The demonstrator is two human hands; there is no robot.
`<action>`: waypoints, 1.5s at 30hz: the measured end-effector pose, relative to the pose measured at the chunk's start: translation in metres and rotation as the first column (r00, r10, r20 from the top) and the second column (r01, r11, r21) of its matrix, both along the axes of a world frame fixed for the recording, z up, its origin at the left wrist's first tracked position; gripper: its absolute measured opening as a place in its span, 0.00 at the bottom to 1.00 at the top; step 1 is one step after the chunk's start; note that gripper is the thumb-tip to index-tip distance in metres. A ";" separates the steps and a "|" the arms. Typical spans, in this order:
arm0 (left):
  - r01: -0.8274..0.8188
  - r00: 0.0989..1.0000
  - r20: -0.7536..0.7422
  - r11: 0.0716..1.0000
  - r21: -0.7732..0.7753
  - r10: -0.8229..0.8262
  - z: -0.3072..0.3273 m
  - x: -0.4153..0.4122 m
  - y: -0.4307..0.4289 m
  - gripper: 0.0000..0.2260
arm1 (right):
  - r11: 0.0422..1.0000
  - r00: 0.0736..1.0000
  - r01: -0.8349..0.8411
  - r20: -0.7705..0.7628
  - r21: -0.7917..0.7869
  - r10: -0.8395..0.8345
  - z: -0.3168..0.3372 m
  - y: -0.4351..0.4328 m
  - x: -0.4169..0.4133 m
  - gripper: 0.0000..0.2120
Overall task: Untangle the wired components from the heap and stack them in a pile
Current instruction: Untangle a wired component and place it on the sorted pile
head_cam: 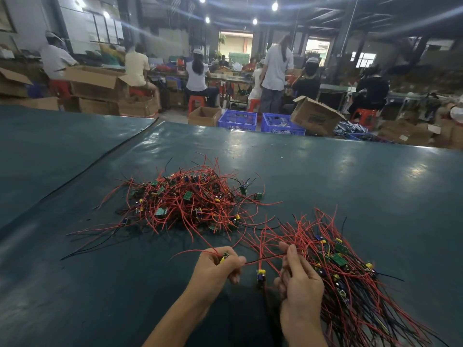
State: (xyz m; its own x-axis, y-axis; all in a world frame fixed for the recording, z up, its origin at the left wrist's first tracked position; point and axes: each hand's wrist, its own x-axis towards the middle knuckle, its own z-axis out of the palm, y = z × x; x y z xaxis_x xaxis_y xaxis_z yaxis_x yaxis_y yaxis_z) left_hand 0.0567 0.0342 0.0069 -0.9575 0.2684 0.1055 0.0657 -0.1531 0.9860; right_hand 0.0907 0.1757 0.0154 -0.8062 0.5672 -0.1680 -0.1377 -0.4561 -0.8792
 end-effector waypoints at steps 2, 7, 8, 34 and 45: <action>0.006 1.000 0.003 0.999 0.032 -0.006 -0.001 0.000 0.000 0.10 | 0.999 1.000 -0.016 -0.019 0.042 0.017 0.001 -0.001 0.002 0.12; 0.002 0.999 -0.032 1.000 -0.030 -0.003 -0.005 0.001 0.005 0.10 | 0.935 0.966 -0.252 0.010 0.248 0.258 0.000 -0.021 0.006 0.10; 0.004 0.999 -0.037 0.999 -0.044 -0.006 -0.006 0.002 0.005 0.09 | 0.909 0.954 -0.290 0.017 0.300 0.299 -0.001 -0.025 0.007 0.11; 0.042 0.999 -0.002 0.999 -0.025 -0.042 -0.006 0.002 0.006 0.14 | 0.995 0.990 -0.092 0.107 0.040 0.088 -0.007 -0.006 -0.003 0.10; 0.046 0.999 0.026 0.998 -0.040 -0.045 -0.007 0.000 0.005 0.14 | 0.984 0.981 -0.177 0.074 -0.010 0.177 -0.011 -0.011 -0.007 0.12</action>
State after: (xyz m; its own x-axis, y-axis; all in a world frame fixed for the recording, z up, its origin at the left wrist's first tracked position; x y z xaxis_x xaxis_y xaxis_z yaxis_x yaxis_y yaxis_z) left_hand 0.0569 0.0394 0.0003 -0.9465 0.3152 0.0692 0.0343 -0.1148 0.9928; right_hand 0.0841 0.1651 0.0044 -0.8790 0.4161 -0.2329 0.0111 -0.4703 -0.8824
